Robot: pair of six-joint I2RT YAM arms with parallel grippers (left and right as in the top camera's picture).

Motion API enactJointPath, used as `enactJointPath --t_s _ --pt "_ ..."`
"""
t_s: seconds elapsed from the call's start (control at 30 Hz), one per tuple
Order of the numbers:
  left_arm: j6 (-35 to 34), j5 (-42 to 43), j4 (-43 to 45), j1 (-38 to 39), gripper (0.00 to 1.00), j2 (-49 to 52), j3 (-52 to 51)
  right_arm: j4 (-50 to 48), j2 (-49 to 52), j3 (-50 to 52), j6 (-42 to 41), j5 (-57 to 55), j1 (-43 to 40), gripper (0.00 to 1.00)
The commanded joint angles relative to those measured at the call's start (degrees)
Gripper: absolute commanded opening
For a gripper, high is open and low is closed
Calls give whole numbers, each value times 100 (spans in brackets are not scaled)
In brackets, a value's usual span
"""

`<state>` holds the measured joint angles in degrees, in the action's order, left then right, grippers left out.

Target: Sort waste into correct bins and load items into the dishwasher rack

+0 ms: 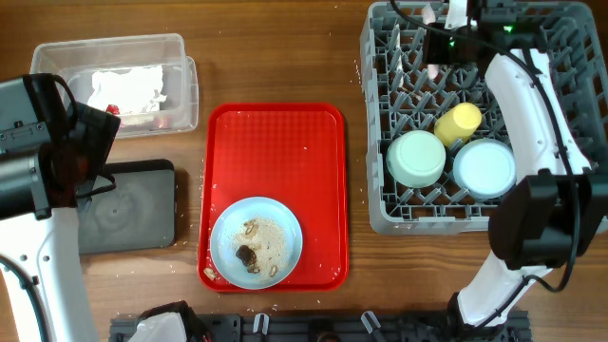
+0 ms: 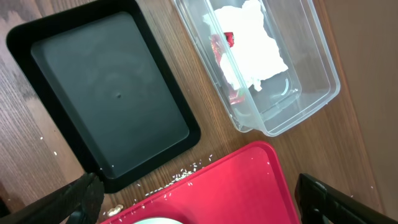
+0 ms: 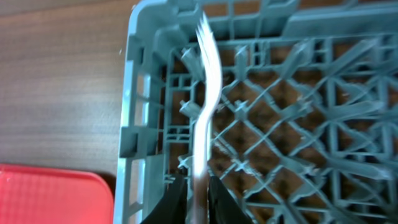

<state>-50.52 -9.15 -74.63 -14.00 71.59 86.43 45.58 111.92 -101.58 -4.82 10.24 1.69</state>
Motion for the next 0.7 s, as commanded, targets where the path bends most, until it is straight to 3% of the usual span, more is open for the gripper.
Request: enactJointPath --t_s 0.0,0.07,0.13,0.23,0.5,0.67 --pt "-96 -76 0 -26 100 -35 15 101 299 63 160 404 61 30" --pt "-96 -76 0 -26 100 -35 15 181 354 70 26 378 66 42" --pt "-96 -76 0 -26 100 -35 15 269 354 70 -140 378 66 45" --pt "-96 -76 0 -26 100 -35 15 494 262 68 -590 437 68 45" --pt "-96 -76 0 -26 100 -35 15 844 -470 68 -586 1733 321 44" --pt "-94 -76 0 -26 100 -35 15 922 -999 68 -627 1917 754 46"
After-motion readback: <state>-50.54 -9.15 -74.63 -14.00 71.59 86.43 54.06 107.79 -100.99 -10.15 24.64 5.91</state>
